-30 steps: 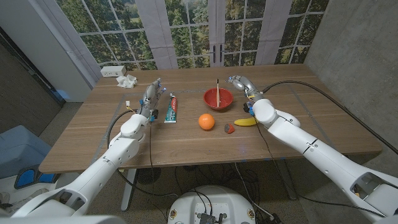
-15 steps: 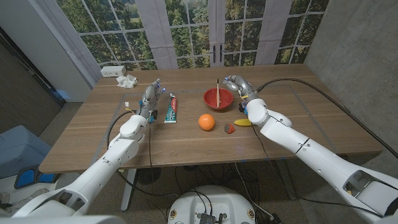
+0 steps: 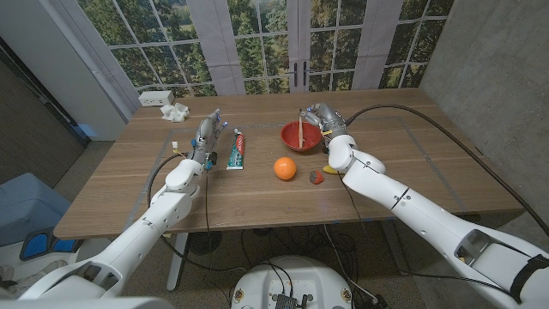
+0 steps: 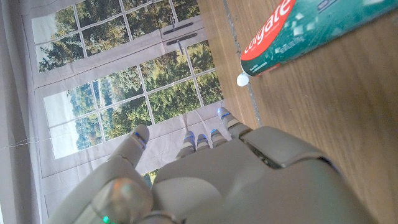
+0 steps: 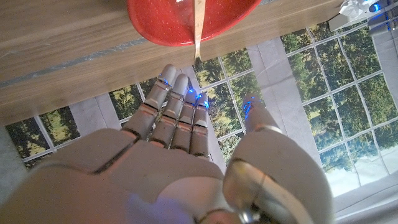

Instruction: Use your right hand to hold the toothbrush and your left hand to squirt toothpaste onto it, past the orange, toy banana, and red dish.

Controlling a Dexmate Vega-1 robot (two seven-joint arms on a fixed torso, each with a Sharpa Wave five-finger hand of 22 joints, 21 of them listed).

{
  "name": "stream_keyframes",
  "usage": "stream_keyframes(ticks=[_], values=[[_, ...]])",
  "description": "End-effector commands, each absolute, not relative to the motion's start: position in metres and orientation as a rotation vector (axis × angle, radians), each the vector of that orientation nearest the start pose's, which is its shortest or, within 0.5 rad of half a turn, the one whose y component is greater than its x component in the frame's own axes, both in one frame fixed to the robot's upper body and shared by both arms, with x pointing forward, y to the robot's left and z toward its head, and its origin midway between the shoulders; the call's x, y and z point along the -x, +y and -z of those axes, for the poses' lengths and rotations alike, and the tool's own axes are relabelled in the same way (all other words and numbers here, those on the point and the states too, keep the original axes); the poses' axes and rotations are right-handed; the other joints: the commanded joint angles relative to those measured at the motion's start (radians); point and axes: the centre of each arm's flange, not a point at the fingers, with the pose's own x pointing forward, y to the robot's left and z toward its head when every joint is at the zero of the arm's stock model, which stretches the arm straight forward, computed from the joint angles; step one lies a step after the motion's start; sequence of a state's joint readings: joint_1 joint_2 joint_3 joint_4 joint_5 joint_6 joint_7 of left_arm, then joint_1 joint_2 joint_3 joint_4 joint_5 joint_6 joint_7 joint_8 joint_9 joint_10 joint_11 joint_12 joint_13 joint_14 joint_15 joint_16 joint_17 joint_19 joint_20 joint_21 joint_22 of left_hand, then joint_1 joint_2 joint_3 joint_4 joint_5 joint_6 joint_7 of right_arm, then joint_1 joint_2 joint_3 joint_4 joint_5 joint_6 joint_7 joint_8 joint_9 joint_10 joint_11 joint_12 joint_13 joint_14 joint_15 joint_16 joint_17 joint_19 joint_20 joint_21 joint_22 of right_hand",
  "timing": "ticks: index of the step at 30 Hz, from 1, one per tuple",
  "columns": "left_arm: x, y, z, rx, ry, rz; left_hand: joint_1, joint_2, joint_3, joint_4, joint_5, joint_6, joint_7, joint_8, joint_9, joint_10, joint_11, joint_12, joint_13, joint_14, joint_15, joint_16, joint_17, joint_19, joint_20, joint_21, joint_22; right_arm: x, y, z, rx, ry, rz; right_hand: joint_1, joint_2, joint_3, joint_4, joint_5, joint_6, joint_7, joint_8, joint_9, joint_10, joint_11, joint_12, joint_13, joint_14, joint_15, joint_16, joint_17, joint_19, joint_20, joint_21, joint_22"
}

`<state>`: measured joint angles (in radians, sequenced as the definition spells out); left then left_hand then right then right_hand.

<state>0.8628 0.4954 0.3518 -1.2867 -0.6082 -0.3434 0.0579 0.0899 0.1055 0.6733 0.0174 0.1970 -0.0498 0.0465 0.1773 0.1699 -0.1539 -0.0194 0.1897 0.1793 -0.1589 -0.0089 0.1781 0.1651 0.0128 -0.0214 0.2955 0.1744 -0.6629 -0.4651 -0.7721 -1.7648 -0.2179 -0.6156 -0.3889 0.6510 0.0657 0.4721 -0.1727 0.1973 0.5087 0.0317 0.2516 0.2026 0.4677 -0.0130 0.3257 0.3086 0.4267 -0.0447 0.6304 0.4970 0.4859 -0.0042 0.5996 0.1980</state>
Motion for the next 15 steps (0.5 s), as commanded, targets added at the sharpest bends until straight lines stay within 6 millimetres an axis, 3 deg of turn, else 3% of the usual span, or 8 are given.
stream_keyframes(ticks=[1,8,15], values=[[-0.651,0.304,0.034,0.059,-0.634,0.107,-0.011,0.042,0.002,-0.007,0.001,0.009,0.002,0.004,0.003,0.002,-0.004,0.005,0.001,0.006,0.0,-0.001,0.003,0.005,0.008,-0.002,0.002,-0.606,-0.093,-0.03,0.926,-0.455,0.239,0.033,0.01,0.009,-0.013,0.006,0.004,-0.009,-0.001,0.003,0.005,-0.007,0.007,0.008,-0.001,-0.065,0.014,0.014,0.005,-0.004,0.013,0.003],[-0.651,0.303,0.035,0.063,-0.636,0.11,-0.012,0.041,0.002,-0.008,0.001,0.01,0.001,0.005,0.003,0.002,-0.003,0.005,0.001,0.006,0.0,-0.001,0.003,0.006,0.008,-0.004,0.002,-0.606,-0.085,-0.028,0.963,-0.415,0.242,0.048,-0.003,-0.005,-0.006,0.005,0.018,-0.005,0.003,0.004,0.015,-0.003,0.014,0.017,0.011,-0.063,0.035,0.034,0.01,-0.002,0.022,0.004],[-0.651,0.304,0.036,0.065,-0.637,0.109,-0.012,0.04,0.002,-0.01,0.001,0.01,0.0,0.005,0.003,0.003,-0.002,0.005,0.001,0.007,0.0,-0.002,0.002,0.007,0.009,-0.006,0.002,-0.609,-0.077,-0.026,0.993,-0.397,0.26,0.039,-0.027,-0.037,0.005,-0.004,0.035,-0.005,0.008,0.007,0.035,-0.004,0.027,0.03,0.026,-0.066,0.059,0.059,0.022,0.003,0.036,0.005]])
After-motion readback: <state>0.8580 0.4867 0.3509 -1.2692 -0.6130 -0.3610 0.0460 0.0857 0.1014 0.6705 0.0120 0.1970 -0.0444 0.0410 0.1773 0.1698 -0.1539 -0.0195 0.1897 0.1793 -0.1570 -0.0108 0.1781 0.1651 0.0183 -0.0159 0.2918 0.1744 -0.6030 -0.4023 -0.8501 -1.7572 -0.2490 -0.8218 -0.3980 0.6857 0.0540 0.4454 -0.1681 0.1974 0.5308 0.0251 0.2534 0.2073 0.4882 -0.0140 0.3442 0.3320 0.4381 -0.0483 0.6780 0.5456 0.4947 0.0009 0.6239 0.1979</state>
